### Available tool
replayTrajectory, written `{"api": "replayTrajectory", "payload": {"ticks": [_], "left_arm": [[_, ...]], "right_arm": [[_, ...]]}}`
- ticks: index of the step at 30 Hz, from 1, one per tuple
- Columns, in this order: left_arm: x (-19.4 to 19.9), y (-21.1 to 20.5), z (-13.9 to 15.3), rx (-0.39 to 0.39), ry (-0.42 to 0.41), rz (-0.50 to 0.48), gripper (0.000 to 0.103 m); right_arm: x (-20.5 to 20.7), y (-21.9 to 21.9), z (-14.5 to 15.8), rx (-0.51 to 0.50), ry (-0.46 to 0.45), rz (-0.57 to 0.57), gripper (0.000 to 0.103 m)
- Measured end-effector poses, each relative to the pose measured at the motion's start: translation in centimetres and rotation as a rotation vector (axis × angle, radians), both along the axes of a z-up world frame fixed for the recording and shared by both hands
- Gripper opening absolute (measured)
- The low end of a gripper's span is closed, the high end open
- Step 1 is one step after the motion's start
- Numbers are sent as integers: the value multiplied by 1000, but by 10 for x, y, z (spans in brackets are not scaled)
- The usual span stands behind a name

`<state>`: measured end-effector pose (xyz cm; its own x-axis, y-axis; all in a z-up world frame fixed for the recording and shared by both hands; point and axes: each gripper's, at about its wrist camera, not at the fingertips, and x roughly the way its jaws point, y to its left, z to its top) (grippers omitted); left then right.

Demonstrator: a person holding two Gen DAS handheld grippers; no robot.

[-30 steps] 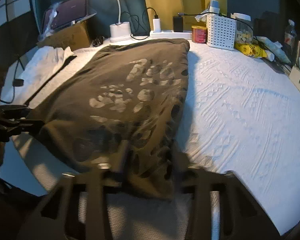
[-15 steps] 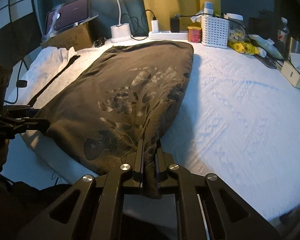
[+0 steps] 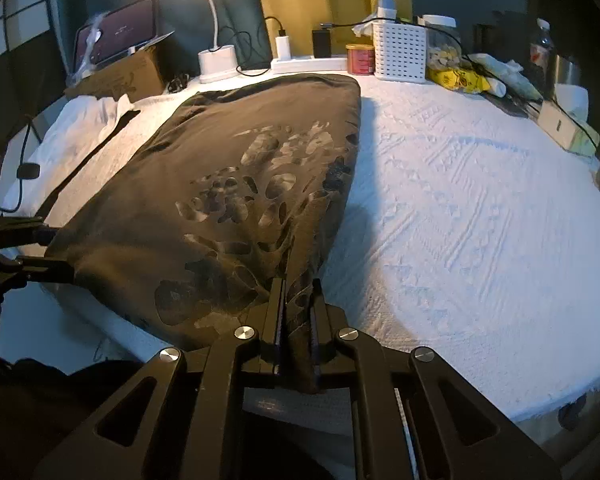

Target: Fold small clothes

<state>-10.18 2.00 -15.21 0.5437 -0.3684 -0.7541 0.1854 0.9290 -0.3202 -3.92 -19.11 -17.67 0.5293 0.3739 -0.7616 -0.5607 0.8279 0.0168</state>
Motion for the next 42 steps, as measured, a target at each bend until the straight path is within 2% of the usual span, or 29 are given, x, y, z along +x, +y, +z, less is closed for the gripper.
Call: {"api": "replayTrajectory", "payload": {"ticks": [1, 4, 8, 13, 20, 22, 23, 24, 28, 33, 42], "left_arm": [[0, -2, 0, 9, 1, -9, 62], [-2, -8, 0, 47, 6, -35, 62], [-3, -5, 3, 31, 33, -33, 62], [-7, 1, 12, 46, 17, -10, 63], [7, 17, 16, 64, 2, 97, 63], [12, 20, 18, 73, -3, 119, 67], [15, 21, 18, 74, -6, 132, 75], [17, 22, 19, 73, -10, 141, 79], [32, 26, 17, 58, 0, 162, 79], [51, 24, 13, 103, 21, 161, 79], [76, 34, 1, 120, 77, 175, 79]], "right_arm": [[0, 0, 0, -2, -4, 0, 15], [2, -2, 1, -19, -14, -7, 31], [7, -9, 2, -27, -4, -20, 49], [10, -10, 4, -28, -1, -21, 49], [19, -7, 9, -14, 4, -25, 49], [24, -7, 10, -19, 16, -34, 50], [27, -7, 10, -18, 21, -34, 50], [29, -6, 11, -17, 21, -33, 50], [38, -5, 12, -18, 23, -37, 60], [53, -4, 14, -9, 39, -31, 60], [82, 2, 13, -9, 61, -19, 60]]}}
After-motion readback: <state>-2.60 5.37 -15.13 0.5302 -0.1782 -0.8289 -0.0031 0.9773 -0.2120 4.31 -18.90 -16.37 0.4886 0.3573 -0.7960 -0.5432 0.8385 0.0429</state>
